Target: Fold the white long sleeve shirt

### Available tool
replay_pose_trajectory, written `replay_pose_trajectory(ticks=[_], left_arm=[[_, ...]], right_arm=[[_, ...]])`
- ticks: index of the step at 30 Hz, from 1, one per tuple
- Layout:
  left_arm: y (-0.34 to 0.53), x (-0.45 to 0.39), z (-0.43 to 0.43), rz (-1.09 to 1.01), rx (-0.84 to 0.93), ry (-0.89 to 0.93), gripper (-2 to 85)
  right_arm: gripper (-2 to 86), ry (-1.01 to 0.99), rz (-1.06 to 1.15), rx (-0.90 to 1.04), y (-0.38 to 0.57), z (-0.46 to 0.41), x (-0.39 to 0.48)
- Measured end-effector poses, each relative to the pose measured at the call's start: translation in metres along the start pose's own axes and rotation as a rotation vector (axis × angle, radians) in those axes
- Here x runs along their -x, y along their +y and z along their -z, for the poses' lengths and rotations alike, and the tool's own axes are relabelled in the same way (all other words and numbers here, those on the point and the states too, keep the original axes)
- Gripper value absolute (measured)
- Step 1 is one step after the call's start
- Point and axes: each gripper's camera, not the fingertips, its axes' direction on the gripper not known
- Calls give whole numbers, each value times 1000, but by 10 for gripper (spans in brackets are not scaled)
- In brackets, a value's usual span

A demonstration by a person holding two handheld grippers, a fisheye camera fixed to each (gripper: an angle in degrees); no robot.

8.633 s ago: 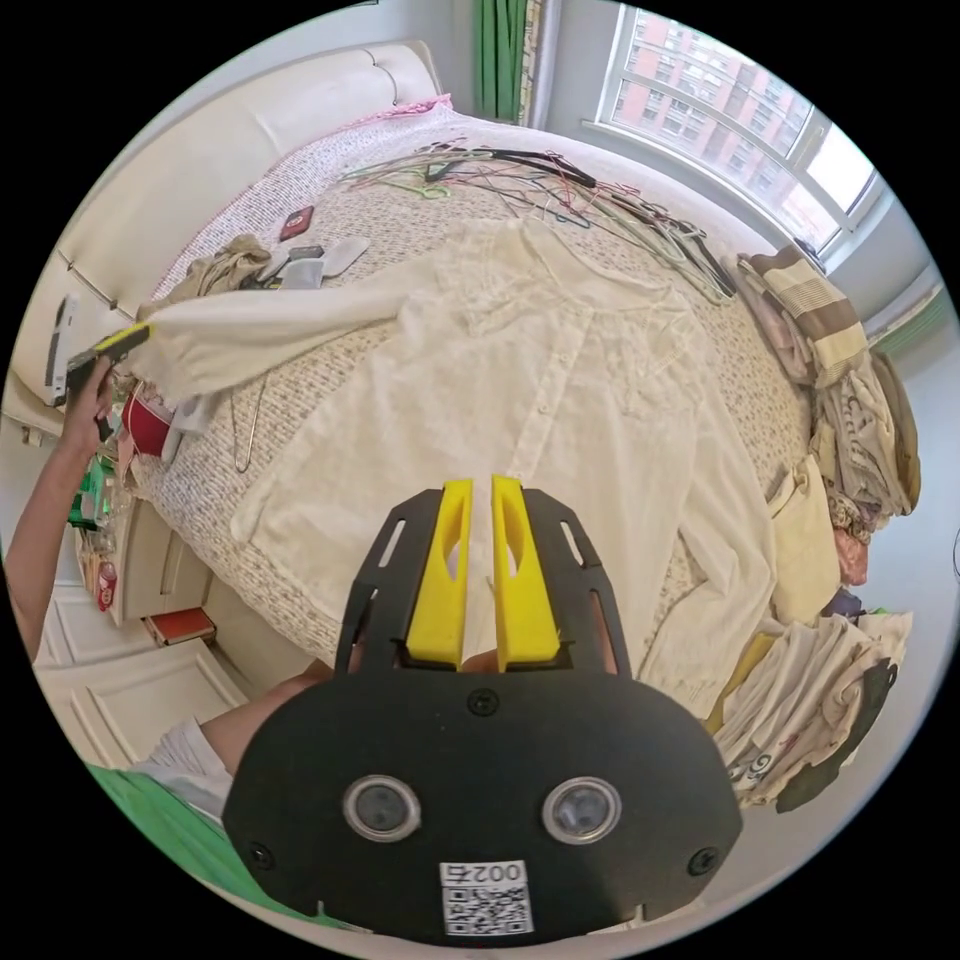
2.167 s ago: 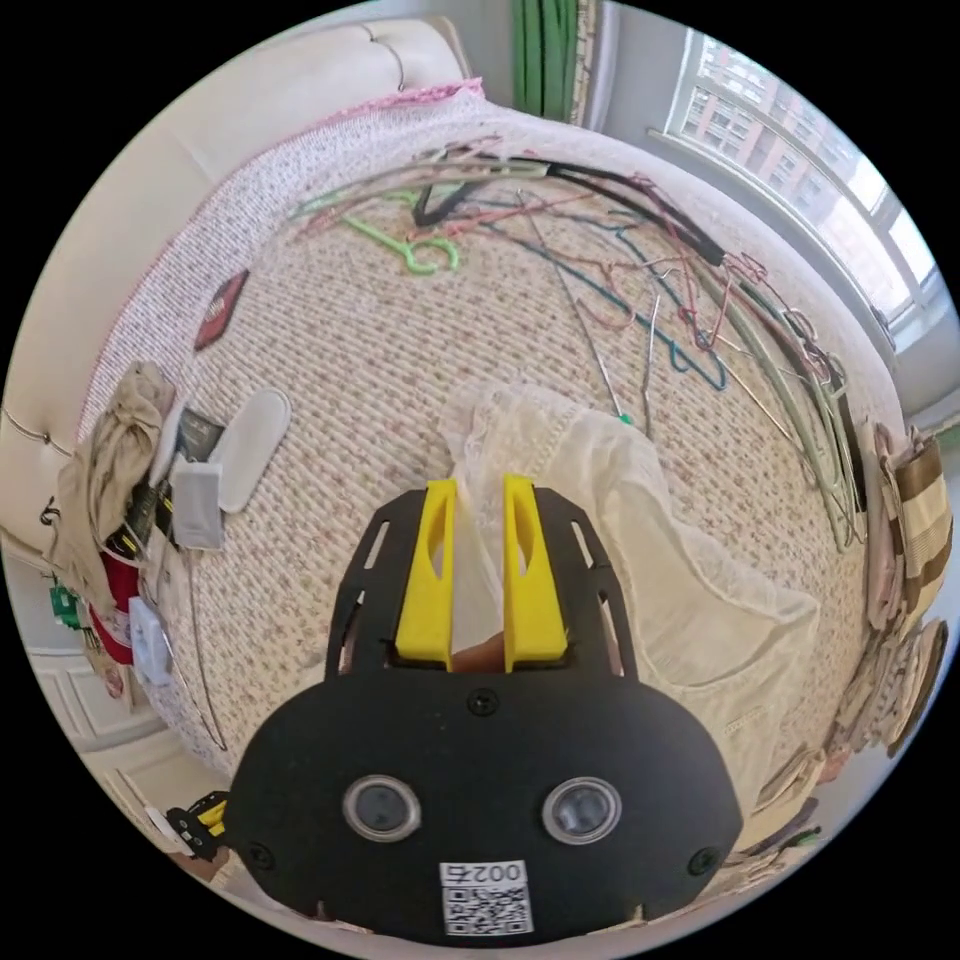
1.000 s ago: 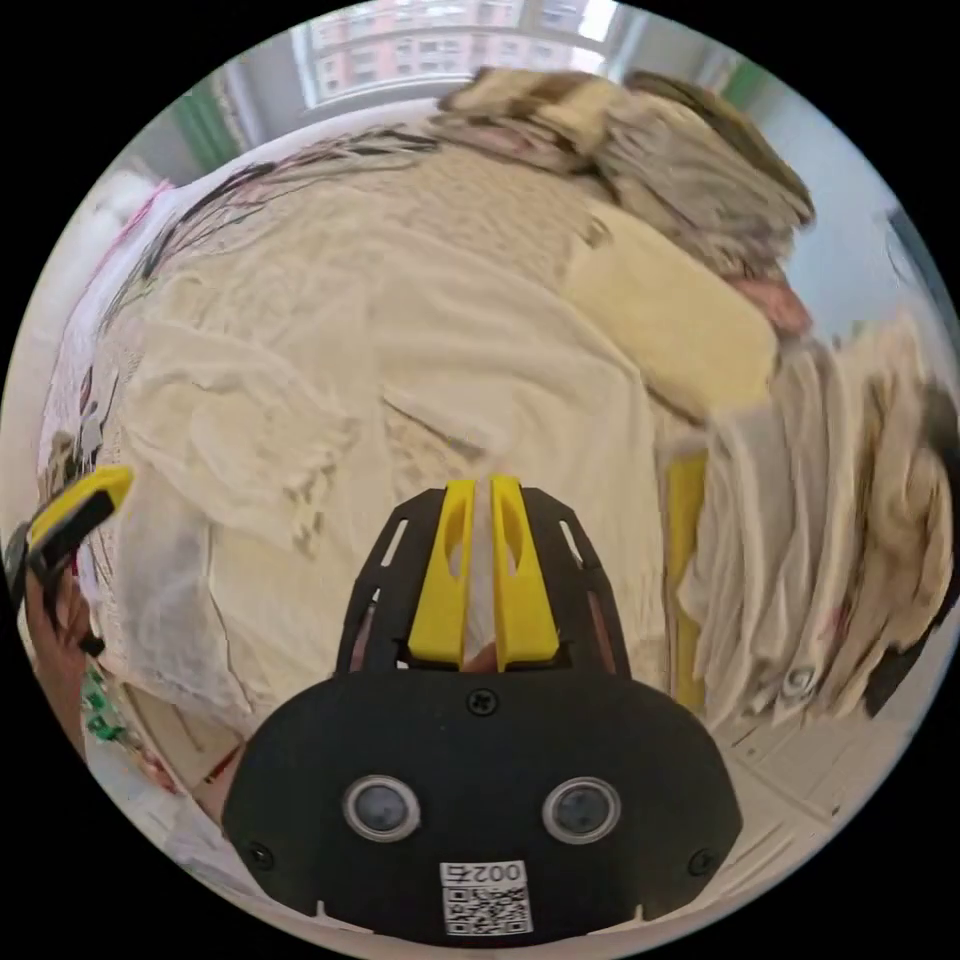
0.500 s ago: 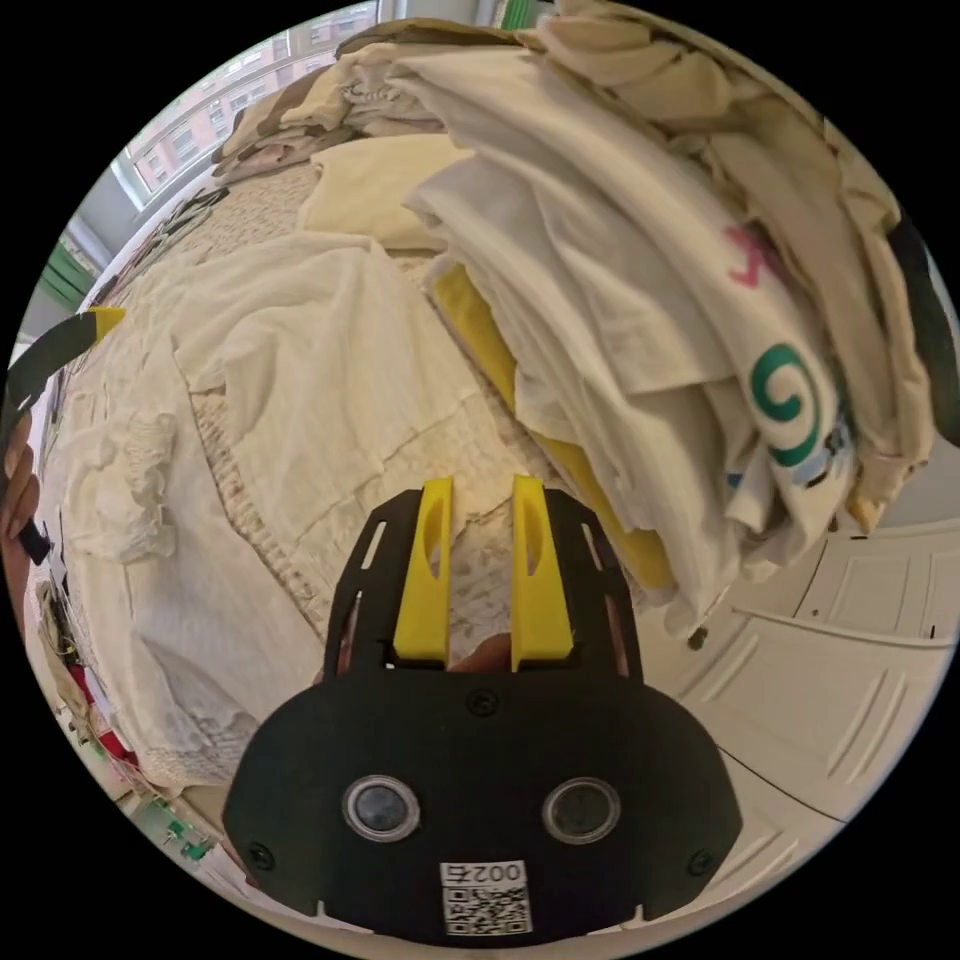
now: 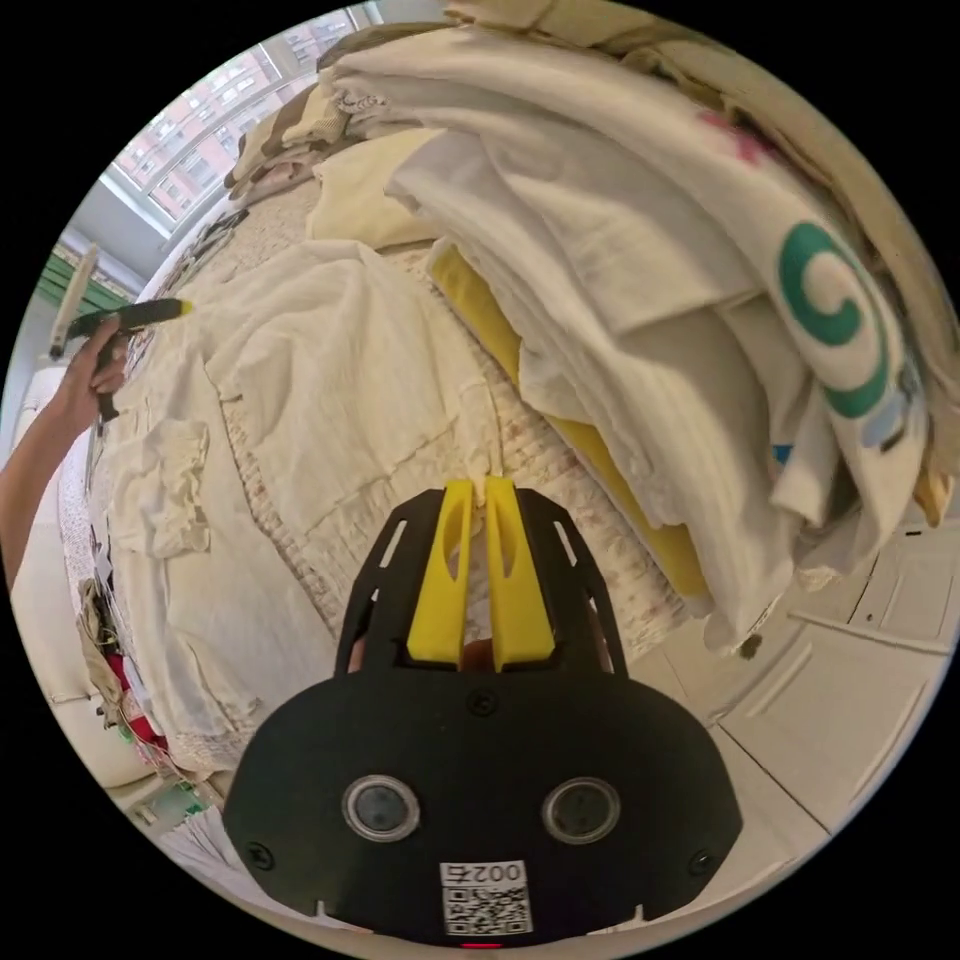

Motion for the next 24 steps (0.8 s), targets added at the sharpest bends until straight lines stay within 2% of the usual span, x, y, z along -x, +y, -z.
replay_pose_trajectory(ticks=[2, 4, 6, 8, 13, 15, 24], left_arm=[[-30, 27, -17, 53, 108, 182, 4], [-57, 61, -32, 196, 201, 381, -9], [-72, 78, -34, 253, 207, 454, -13], [-87, 85, -30, 240, 208, 442, -13], [-133, 86, -47, 215, 417, 254, -11], [-146, 85, -46, 215, 408, 229, -10], [-193, 107, -12, 347, 257, 349, -9]], right_arm=[[0, -46, -32, -116, 6, 45, -5], [-3, -139, -56, -216, 9, 87, -7], [-4, -232, -72, -333, 13, 133, -11], [-6, -277, -53, -471, 14, 193, -16], [-7, -330, 36, -658, 13, 281, -27], [-7, -362, 75, -695, 13, 304, -28], [-8, -432, 198, -732, 32, 359, -17]])
